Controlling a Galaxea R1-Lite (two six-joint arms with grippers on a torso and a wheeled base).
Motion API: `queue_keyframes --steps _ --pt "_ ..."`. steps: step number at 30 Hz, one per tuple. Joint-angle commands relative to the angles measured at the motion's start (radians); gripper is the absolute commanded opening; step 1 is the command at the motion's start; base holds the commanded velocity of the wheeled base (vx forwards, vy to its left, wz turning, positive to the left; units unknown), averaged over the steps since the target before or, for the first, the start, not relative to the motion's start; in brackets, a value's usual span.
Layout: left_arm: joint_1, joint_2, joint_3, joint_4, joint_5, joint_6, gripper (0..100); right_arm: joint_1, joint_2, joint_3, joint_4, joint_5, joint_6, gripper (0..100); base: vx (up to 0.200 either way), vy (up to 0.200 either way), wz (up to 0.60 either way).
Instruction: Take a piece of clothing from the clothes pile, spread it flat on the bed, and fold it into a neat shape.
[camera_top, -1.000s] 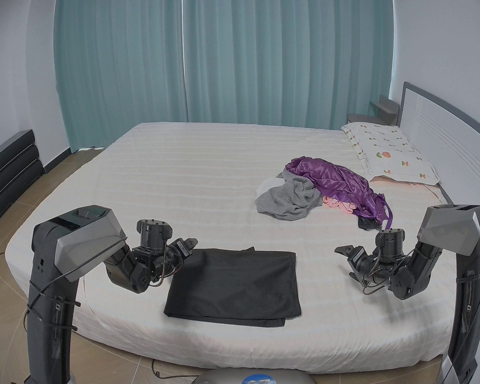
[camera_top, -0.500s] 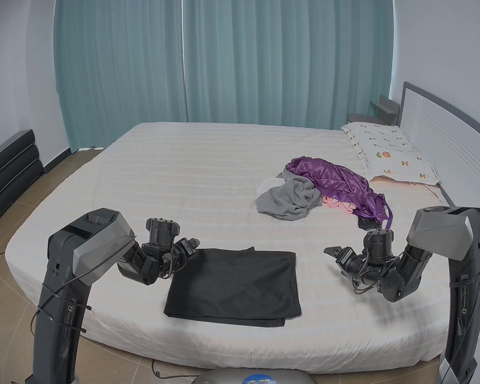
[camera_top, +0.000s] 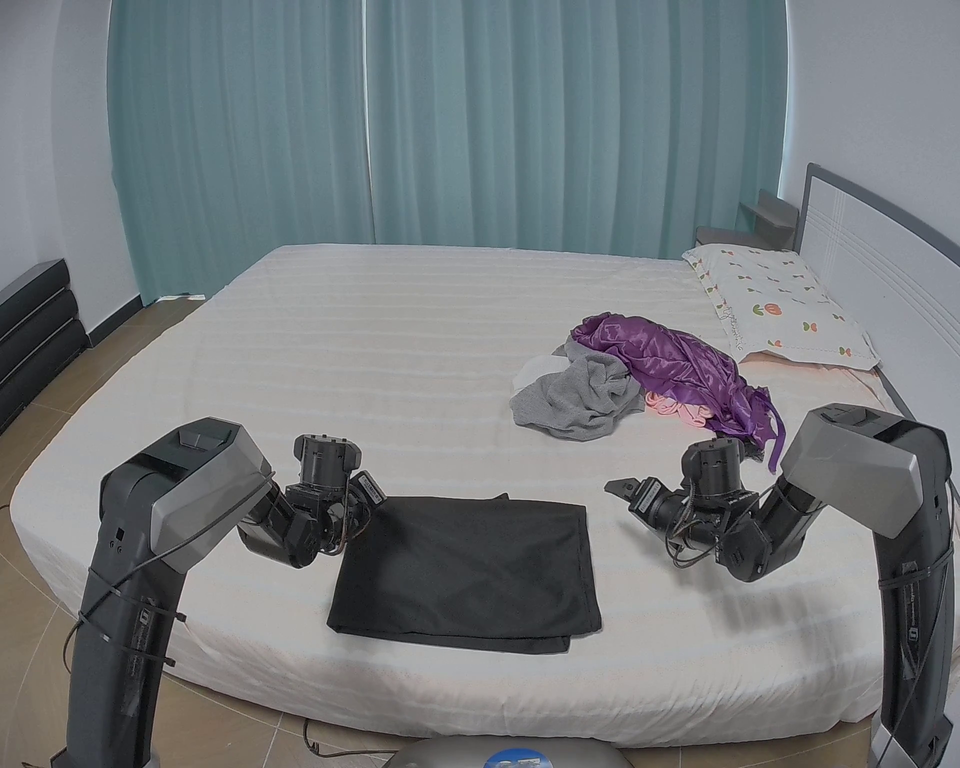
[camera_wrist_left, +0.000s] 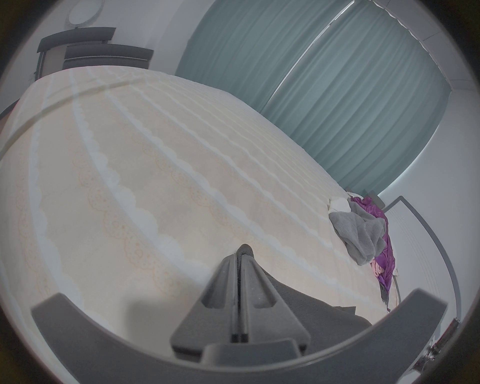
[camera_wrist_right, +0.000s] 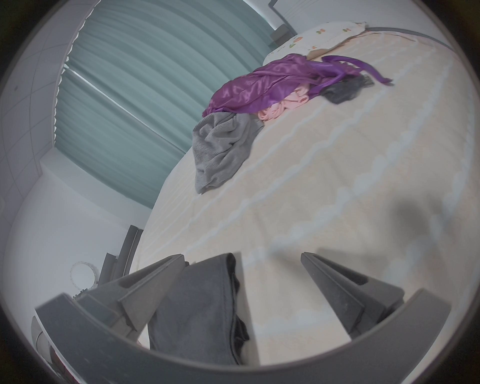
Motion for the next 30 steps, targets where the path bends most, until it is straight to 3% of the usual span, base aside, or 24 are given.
queue_keyframes --steps 1,8,16,17,30 --pt "-0.001 0.007 -0.008 -0.005 0.035 -0.016 0 0.061 0.082 -0.207 0.152 -0.004 -0.012 100 0.0 0.0 0.0" --pt "-0.002 0.002 -0.001 -0.005 0.045 -0.028 0 0.118 0.154 -0.351 0.242 -0.007 -0.013 100 0.0 0.0 0.0" --pt "-0.005 -0.001 0.0 -0.005 0.049 -0.038 0 0.123 0.199 -0.434 0.271 -0.043 -0.015 100 0.0 0.0 0.0" --pt "-0.005 -0.001 0.0 -0.005 0.049 -0.038 0 0.121 0.208 -0.448 0.283 -0.041 -0.015 0 0.0 0.0 0.0" --pt "-0.008 0.007 -0.003 -0.007 0.071 -0.036 0 0.112 0.225 -0.501 0.308 -0.092 -0.012 0 0.0 0.0 0.0"
